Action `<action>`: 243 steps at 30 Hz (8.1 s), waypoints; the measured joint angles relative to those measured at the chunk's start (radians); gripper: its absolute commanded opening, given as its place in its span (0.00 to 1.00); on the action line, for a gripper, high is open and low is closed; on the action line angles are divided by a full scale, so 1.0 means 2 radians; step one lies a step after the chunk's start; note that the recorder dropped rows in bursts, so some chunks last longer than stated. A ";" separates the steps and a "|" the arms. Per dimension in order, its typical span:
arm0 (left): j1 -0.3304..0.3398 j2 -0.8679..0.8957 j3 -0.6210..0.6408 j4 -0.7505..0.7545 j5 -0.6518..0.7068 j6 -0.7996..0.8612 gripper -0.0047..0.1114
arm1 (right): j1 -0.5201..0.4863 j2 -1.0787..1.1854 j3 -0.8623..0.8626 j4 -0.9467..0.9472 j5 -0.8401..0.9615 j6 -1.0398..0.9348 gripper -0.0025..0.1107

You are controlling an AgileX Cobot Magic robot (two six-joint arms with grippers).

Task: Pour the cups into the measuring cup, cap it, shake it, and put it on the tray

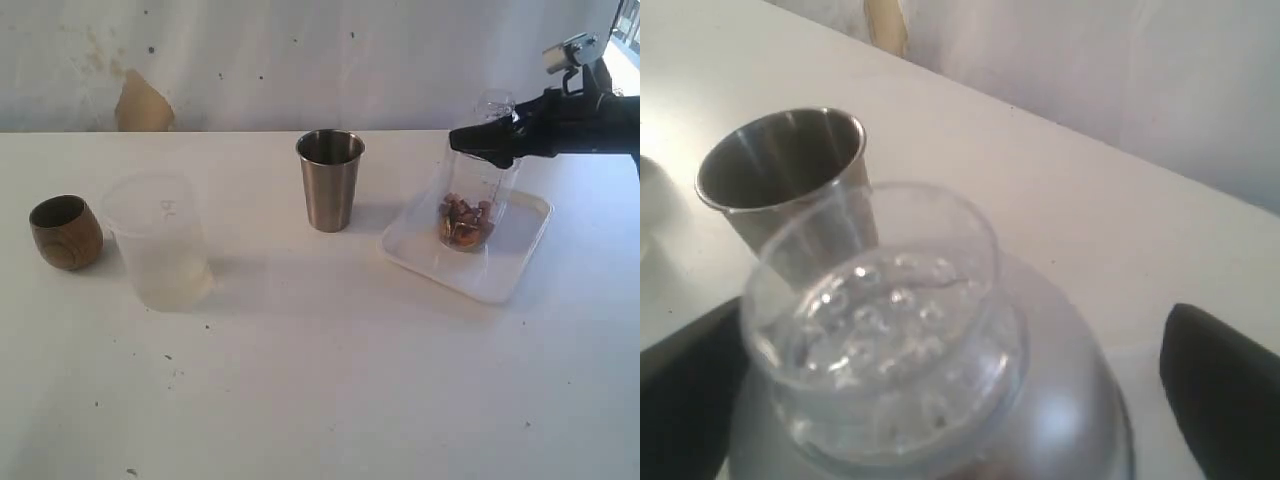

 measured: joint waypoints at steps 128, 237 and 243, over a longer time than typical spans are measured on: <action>0.000 0.000 0.000 0.000 0.000 0.000 0.04 | 0.116 -1.035 0.432 -0.204 -0.492 0.448 0.02; 0.000 0.000 0.000 0.000 0.000 0.000 0.04 | 0.116 -1.034 0.703 -0.794 -0.309 0.920 0.02; 0.000 0.000 0.000 0.000 0.000 0.000 0.04 | 0.116 -1.034 0.703 -0.794 -0.309 0.920 0.02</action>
